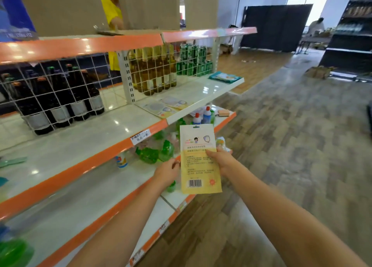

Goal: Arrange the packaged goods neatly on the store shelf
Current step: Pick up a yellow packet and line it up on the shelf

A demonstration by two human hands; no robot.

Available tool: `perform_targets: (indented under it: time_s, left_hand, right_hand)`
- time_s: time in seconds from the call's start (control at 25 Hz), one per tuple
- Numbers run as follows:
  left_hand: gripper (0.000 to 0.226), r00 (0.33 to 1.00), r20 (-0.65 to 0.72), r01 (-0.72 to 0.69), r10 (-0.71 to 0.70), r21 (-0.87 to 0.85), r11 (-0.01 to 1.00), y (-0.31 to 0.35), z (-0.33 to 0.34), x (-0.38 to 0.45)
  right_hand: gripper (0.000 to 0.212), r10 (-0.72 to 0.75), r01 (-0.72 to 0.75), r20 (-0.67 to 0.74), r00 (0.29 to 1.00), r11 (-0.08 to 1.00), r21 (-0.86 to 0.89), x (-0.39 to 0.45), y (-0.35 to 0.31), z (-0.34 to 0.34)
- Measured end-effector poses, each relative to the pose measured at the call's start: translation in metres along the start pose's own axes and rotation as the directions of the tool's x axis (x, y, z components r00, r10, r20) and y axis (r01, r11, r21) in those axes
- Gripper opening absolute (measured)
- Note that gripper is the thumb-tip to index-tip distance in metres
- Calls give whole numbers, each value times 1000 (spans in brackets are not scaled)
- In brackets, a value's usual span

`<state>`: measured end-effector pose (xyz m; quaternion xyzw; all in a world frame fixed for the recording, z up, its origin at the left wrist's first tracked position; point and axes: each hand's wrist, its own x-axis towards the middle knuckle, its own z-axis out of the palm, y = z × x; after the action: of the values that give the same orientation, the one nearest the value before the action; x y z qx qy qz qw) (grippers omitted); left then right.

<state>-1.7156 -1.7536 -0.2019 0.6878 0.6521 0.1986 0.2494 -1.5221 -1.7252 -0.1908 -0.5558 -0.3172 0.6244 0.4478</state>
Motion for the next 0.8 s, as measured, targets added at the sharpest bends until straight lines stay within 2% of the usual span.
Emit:
perform_targets:
  time_s: [0.32,0.48,0.8]
  left_hand:
    - [24,984,173,78,-39,-227,971,41,44,31]
    - [36,983,183,72,-23,-265,962,81,58,61]
    - [34,985,159,-22,64,-253,967,169,95,139]
  right_hand:
    - [31,41,-28,-117,992,993,114,13,-4,-61]
    - [35,-16,33,-125,992,989,141,39,-33,-96]
    - [21,-86,107,-150,985,985,136,85,-100,-179]
